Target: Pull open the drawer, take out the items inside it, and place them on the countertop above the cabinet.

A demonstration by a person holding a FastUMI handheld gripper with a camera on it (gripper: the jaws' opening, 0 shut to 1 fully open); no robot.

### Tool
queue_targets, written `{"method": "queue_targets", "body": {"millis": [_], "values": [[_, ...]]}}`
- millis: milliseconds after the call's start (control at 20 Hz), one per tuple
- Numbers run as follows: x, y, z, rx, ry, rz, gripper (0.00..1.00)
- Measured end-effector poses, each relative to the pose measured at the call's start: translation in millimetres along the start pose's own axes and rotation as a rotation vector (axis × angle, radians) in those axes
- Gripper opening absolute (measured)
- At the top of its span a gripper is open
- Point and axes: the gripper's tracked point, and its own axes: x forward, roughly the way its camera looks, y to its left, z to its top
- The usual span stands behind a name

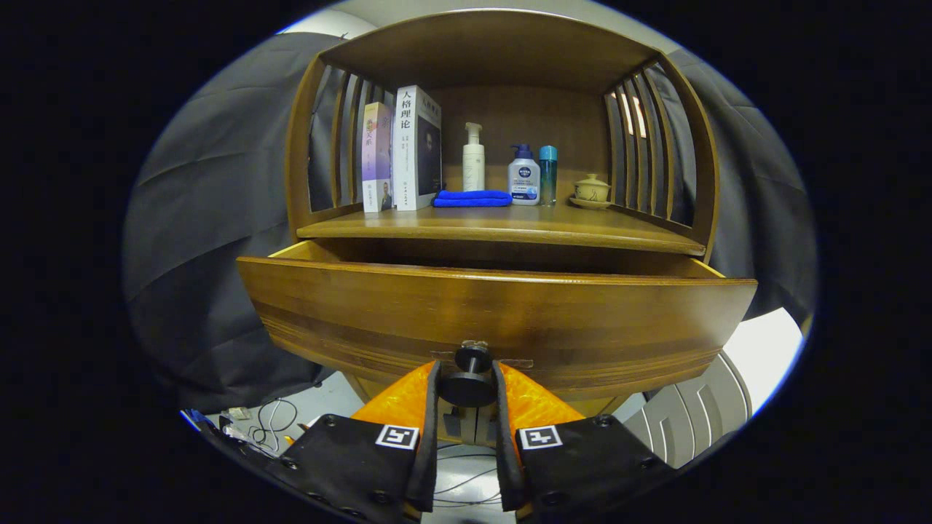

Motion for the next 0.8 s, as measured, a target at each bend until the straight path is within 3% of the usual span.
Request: {"method": "queue_targets", "body": {"millis": [800], "values": [[-60, 18, -32, -0.079, -0.013, 0.064, 0.36]]}}
